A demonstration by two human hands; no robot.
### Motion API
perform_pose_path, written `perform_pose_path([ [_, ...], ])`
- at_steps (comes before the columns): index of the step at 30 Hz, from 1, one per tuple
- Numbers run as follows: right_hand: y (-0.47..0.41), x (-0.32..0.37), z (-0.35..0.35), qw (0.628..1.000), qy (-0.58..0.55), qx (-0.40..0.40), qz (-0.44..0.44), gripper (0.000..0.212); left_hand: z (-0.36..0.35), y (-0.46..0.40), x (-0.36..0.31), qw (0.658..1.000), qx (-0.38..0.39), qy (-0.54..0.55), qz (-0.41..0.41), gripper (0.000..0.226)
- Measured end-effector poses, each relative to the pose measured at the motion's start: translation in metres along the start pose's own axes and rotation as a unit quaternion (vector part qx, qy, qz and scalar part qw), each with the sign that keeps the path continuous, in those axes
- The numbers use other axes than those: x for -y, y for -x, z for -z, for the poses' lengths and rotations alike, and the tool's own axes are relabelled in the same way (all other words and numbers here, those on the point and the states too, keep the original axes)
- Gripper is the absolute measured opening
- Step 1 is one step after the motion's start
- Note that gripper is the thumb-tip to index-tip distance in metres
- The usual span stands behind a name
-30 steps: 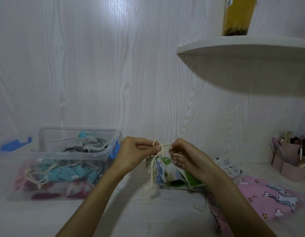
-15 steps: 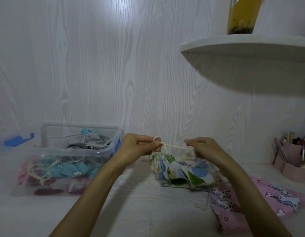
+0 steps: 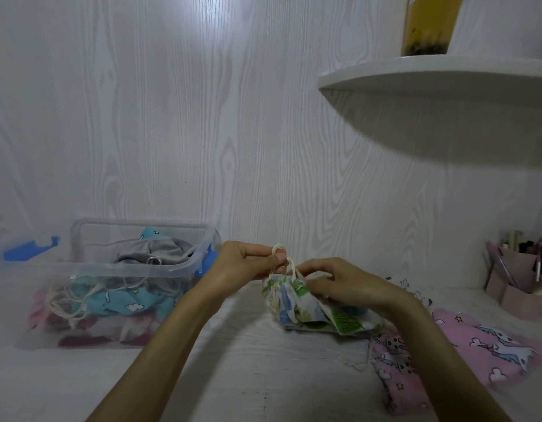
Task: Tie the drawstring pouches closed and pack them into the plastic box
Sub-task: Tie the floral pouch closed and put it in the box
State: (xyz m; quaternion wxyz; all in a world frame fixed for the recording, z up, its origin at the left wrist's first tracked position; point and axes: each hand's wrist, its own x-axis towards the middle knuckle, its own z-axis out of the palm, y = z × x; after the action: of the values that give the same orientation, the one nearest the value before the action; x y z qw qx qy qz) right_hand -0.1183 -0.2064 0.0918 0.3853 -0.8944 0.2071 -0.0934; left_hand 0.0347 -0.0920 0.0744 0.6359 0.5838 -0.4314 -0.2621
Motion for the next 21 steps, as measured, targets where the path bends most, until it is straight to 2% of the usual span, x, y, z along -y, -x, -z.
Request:
perform_pose_path([
  [2, -0.003, -0.001, -0.007, 1.000, -0.010, -0.017, 0.024, 0.018, -0.001, 0.000, 0.001, 1.000, -0.006, -0.004, -0.005, 0.010],
  [6, -0.003, 0.000, -0.003, 0.989, -0.063, -0.120, 0.056, 0.015, -0.001, -0.004, 0.002, 0.999, -0.036, 0.011, -0.015, 0.021],
  [12, 0.010, 0.001, 0.021, 0.945, -0.153, -0.278, 0.084, 0.018, -0.002, -0.007, 0.000, 0.990, -0.123, 0.056, -0.030, 0.012],
  [16, 0.010, -0.006, 0.031, 0.935, -0.153, -0.316, 0.040, 0.021, -0.007, -0.007, -0.003, 0.982, -0.166, 0.061, -0.061, 0.011],
  [19, 0.000, -0.008, 0.029, 0.921, -0.191, -0.338, 0.021, 0.031, -0.015, -0.006, -0.005, 0.986, -0.137, 0.055, -0.079, 0.019],
  [21, -0.001, -0.008, 0.028, 0.925, -0.200, -0.322, 0.014, 0.034, -0.017, -0.005, -0.003, 0.988, -0.124, 0.064, -0.063, 0.023],
])
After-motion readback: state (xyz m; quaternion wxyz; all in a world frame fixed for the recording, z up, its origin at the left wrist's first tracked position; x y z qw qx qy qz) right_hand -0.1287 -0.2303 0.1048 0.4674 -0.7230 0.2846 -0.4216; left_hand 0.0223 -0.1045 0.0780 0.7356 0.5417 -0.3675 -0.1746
